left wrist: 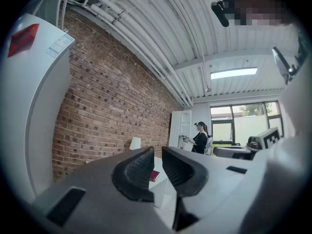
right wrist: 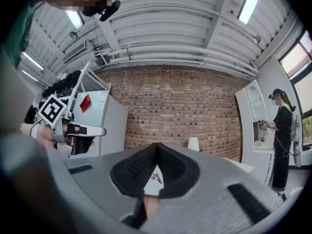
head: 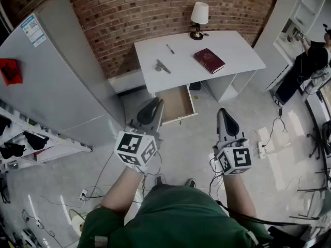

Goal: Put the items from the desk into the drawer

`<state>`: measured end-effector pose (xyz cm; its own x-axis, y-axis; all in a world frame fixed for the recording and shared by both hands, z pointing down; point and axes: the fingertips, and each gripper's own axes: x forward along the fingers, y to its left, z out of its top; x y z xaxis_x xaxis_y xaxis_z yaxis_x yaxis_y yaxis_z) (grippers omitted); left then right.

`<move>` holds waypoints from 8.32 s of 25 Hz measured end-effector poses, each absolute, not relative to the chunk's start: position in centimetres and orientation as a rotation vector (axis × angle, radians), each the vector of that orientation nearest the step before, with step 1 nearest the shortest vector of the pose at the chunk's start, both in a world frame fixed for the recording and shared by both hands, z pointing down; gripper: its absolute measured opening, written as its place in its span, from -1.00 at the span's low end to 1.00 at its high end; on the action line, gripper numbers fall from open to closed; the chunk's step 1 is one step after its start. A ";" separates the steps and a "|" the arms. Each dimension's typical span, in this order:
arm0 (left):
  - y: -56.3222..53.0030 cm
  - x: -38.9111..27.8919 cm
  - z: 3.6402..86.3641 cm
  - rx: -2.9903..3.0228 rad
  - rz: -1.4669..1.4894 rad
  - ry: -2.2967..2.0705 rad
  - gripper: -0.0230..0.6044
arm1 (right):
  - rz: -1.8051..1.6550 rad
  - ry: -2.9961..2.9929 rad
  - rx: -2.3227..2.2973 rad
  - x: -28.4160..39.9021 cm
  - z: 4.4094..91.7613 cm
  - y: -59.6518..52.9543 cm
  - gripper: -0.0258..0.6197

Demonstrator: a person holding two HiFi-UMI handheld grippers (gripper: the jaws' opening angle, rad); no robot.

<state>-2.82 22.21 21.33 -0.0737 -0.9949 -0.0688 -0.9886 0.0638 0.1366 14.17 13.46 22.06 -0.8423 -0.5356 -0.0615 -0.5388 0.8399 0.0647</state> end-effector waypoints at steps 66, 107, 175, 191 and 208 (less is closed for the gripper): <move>-5.1 -30.2 35.7 1.893 -0.129 -1.980 -0.78 | -0.101 3.014 -1.089 -6.8 29.2 -12.7 -0.91; -17.6 -38.8 66.8 1.268 -0.245 -1.375 -0.41 | -0.240 2.882 -1.731 -5.4 35.6 -13.9 -0.91; -6.0 -7.2 76.5 1.992 1.110 -0.687 -0.90 | -0.756 2.720 -1.807 13.4 50.9 -8.6 -0.91; -5.1 -9.2 93.1 1.884 1.328 -0.608 -0.90 | -1.052 2.786 -1.809 13.0 60.6 -5.8 -0.91; -5.4 -9.9 99.1 1.891 1.418 -0.615 -0.90 | -1.198 2.775 -1.790 11.4 66.1 -5.4 -0.91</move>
<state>-9.94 -5.45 99.12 0.2927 0.0294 0.9558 -0.7180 -0.6534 0.2400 11.38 -5.42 66.08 -0.4304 -0.6542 0.6219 -0.9013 0.2737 -0.3358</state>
